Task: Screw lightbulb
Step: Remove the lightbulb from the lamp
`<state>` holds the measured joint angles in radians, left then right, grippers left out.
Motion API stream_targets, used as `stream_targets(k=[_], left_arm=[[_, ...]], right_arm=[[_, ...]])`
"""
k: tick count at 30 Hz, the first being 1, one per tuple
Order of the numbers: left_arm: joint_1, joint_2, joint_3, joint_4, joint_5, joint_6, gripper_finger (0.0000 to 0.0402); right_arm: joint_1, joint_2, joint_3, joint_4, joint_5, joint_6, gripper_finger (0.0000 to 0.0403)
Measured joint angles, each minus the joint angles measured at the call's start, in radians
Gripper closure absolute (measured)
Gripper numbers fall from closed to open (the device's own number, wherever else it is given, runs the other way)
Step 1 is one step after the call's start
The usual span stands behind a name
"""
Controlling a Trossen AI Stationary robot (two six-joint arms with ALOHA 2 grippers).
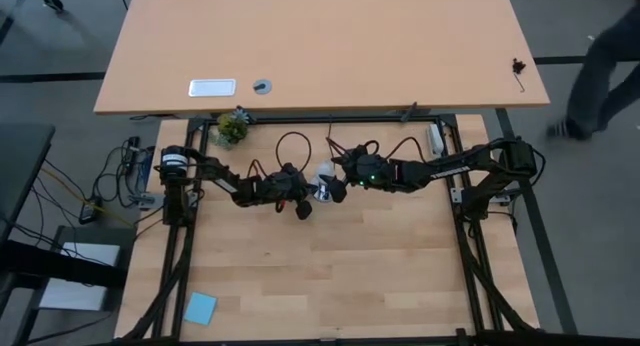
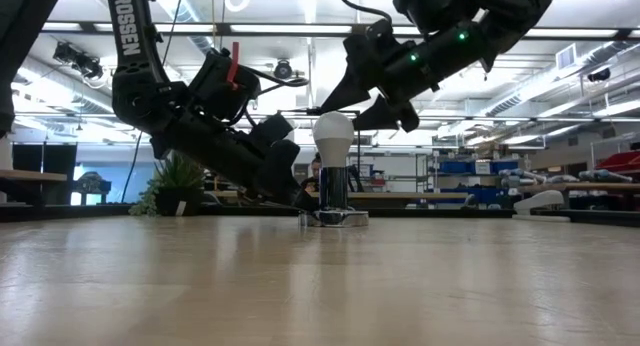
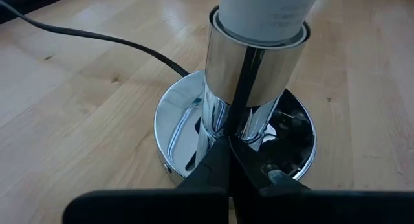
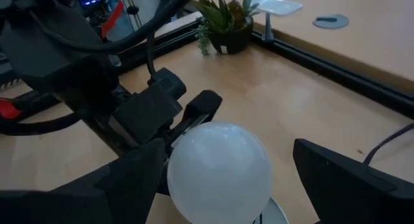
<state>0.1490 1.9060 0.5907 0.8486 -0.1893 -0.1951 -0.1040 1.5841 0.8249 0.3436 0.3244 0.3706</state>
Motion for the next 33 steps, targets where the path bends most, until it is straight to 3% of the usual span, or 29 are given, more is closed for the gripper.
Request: stream_targets(k=[21,33], left_arm=[[0.001,0.000,0.000,-0.002,-0.004,0.004,0.0398],[0.001,0.000,0.000,-0.006,-0.005,0.007,0.0398]], right_arm=[[0.012,0.087,0.001,0.090,0.017,-0.122,0.0060],[0.010,0.086,0.001,0.085,0.005,-0.223,0.0156]])
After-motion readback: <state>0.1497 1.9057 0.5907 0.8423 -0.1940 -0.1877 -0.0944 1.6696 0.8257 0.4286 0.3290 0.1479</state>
